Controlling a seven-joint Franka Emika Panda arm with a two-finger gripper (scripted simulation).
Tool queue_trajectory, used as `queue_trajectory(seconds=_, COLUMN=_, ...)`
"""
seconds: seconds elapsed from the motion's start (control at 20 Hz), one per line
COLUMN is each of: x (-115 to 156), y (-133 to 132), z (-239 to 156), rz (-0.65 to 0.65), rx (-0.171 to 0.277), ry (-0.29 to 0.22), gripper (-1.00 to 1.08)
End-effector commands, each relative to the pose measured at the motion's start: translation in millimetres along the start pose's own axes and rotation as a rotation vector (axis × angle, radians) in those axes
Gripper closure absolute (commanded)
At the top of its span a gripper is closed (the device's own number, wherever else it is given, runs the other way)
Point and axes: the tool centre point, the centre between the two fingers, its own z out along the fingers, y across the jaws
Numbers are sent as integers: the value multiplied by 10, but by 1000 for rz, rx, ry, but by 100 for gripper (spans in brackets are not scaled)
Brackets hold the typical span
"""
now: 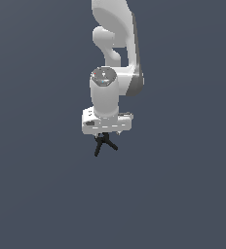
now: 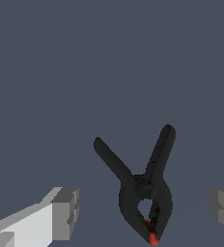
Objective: Pick up the object and move it to a goal position.
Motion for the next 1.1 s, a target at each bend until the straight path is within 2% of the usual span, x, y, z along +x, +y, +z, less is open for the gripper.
queue_trajectory(seconds=0.0, x=-87, y=61, z=152, rz=-35, rx=-1, ry=0, gripper=-92)
queue_trajectory(seconds=0.5, x=-397, y=226, z=601, rz=-149, rx=-3, ry=2, gripper=-92)
queue_trajectory(seconds=1.05, x=-449, y=247, z=716, rz=-164, rx=-3, ry=1, gripper=-92)
